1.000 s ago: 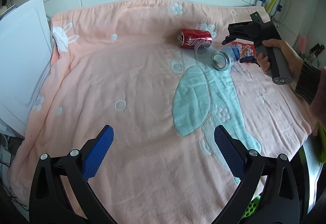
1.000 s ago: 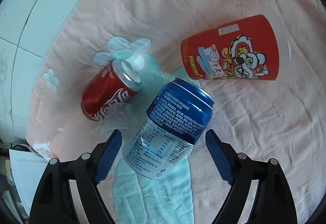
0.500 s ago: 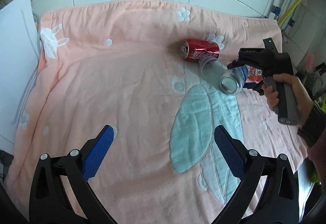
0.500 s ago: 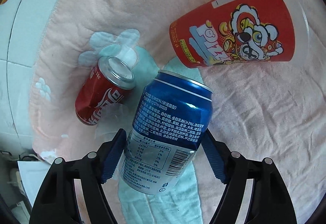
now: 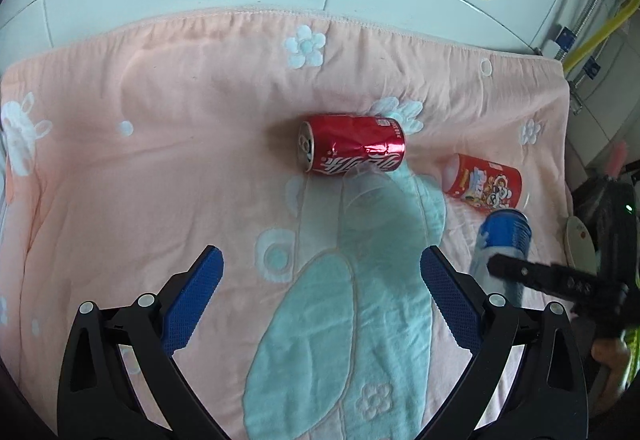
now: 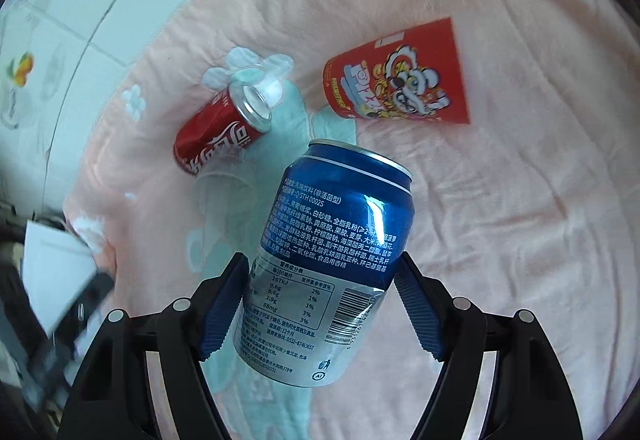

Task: Collect trash
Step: 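Lift blue can with right gripper while left grasps clear plastic cup, then carry blue can and clear cup over green basket and release both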

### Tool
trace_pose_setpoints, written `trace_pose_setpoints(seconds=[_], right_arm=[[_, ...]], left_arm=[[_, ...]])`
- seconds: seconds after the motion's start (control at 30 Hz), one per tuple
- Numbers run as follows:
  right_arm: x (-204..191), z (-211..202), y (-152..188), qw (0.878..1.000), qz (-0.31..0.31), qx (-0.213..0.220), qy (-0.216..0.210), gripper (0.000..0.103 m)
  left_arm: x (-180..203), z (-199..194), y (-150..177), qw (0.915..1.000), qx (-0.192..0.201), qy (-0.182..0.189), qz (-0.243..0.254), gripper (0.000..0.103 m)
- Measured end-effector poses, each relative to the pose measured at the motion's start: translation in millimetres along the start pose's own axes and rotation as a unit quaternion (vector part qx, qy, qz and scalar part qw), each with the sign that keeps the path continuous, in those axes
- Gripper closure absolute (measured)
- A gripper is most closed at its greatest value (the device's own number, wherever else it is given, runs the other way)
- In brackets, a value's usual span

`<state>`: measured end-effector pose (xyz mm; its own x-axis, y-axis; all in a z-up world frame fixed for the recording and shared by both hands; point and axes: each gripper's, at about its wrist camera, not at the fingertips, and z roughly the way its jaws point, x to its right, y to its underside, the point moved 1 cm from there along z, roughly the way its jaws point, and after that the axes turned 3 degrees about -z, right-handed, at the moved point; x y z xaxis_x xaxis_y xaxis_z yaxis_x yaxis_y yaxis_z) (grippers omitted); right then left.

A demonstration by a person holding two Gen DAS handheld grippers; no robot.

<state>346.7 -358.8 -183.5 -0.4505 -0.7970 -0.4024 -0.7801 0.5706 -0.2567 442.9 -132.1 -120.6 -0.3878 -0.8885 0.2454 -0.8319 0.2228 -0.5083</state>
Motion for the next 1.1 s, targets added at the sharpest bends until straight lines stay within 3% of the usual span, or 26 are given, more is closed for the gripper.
trace_pose_setpoints(seconds=[0.23,0.5,0.77,0.9,1.1], right_arm=[[4,-33,25,0.998,-0.05,0.024,0.011,0.031],[9,-45,53,0.997,-0.064,0.028,0.015,0.031],[18,-54,75,0.998,-0.06,0.021,0.017,0.031],[19,-61,81,0.998,-0.056,0.022,0.018,0.031],[12,-70,88,0.997,-0.071,0.026,0.019,0.031]], left_arm=[[23,48,-23,0.9993,-0.031,0.004,-0.019,0.006],[39,86,-33,0.9982,-0.051,0.001,-0.03,0.007],[46,115,-40,0.9973,-0.071,-0.003,-0.021,0.028],[44,122,-40,0.9956,-0.083,0.029,-0.033,0.045],[42,105,-33,0.9967,-0.065,0.042,-0.024,0.048]])
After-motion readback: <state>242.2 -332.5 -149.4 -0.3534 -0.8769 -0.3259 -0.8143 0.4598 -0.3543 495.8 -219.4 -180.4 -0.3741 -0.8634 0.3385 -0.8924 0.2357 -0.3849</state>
